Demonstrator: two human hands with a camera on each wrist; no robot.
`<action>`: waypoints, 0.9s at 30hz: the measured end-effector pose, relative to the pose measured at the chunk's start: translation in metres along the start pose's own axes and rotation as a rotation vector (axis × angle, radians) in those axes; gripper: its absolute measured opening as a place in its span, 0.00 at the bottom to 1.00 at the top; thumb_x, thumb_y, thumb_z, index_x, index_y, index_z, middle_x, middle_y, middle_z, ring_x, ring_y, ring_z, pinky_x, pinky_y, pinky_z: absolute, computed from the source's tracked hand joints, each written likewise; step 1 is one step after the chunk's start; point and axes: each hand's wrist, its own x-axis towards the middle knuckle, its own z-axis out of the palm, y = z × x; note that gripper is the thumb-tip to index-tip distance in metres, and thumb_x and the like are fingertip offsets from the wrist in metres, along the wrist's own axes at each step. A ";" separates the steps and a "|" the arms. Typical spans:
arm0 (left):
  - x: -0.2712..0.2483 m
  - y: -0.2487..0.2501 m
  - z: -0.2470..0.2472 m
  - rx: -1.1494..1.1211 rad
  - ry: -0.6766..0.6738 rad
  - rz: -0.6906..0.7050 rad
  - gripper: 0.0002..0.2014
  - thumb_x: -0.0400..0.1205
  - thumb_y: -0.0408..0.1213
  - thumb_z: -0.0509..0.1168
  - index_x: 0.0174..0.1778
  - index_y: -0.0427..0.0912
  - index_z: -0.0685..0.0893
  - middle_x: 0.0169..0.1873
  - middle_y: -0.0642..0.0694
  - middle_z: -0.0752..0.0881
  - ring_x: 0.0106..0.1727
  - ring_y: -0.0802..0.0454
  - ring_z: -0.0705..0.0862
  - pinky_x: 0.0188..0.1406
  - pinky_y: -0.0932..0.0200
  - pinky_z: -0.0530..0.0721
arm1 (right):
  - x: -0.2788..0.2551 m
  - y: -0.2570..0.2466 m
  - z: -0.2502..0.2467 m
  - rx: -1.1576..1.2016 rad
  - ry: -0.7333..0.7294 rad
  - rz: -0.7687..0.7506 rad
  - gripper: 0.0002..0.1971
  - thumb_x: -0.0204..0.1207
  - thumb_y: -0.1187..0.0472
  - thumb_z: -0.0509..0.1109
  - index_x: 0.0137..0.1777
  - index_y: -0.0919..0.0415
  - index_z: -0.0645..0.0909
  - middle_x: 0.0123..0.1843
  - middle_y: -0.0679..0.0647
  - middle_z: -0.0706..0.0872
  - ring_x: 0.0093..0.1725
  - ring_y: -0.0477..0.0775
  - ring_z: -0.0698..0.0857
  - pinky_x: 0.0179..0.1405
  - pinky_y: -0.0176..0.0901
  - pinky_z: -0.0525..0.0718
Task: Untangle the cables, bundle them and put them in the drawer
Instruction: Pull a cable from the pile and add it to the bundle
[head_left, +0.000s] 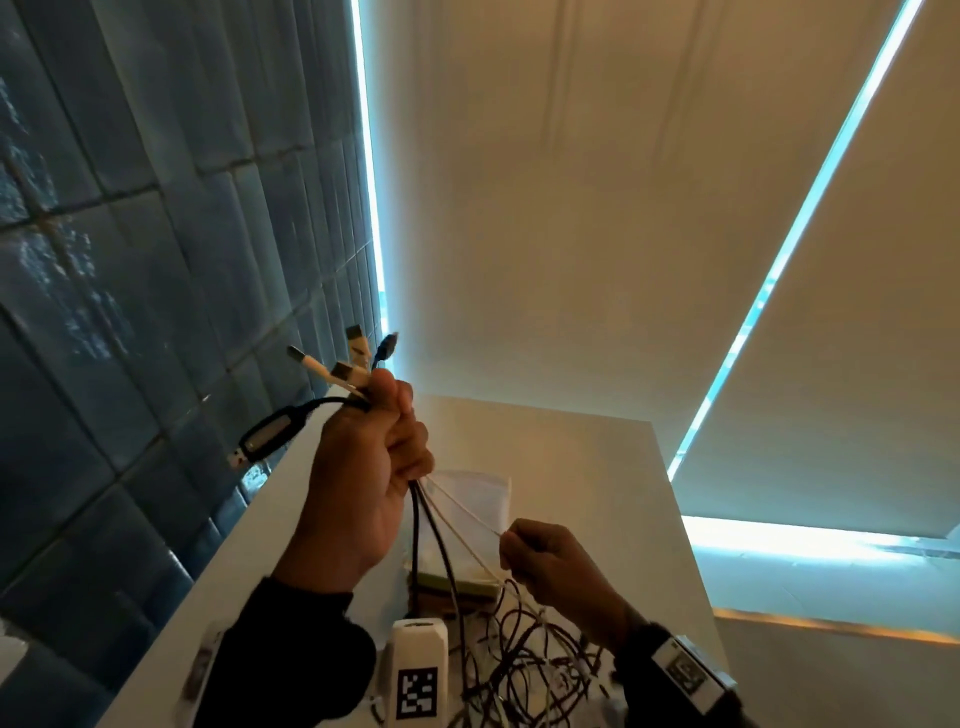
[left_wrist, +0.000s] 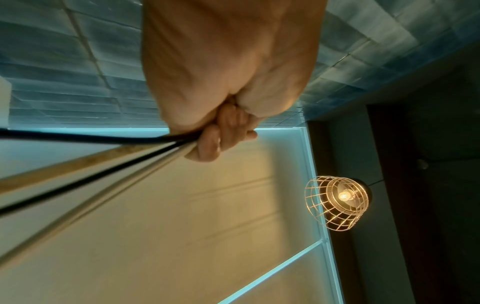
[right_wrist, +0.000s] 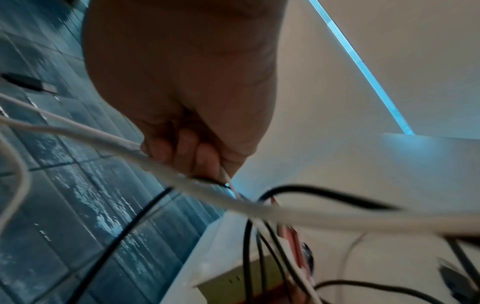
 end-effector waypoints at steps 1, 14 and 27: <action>0.000 0.004 -0.001 0.028 0.001 0.010 0.18 0.87 0.46 0.54 0.32 0.43 0.73 0.22 0.51 0.58 0.21 0.57 0.56 0.20 0.62 0.57 | 0.001 0.005 0.001 -0.012 0.004 0.016 0.14 0.85 0.62 0.61 0.36 0.62 0.78 0.27 0.49 0.71 0.23 0.38 0.68 0.23 0.27 0.67; -0.010 0.023 -0.011 0.003 0.004 -0.007 0.21 0.87 0.45 0.53 0.30 0.43 0.78 0.19 0.52 0.62 0.16 0.60 0.57 0.17 0.63 0.52 | 0.005 0.041 -0.008 -0.195 0.276 0.147 0.13 0.81 0.65 0.64 0.36 0.62 0.84 0.23 0.45 0.76 0.23 0.38 0.71 0.25 0.32 0.70; -0.015 -0.009 0.007 0.194 -0.016 -0.255 0.20 0.88 0.45 0.52 0.32 0.40 0.72 0.20 0.42 0.78 0.18 0.52 0.69 0.18 0.62 0.65 | -0.038 -0.057 -0.005 0.261 0.108 -0.180 0.12 0.78 0.54 0.67 0.38 0.61 0.82 0.21 0.48 0.68 0.20 0.45 0.63 0.20 0.34 0.63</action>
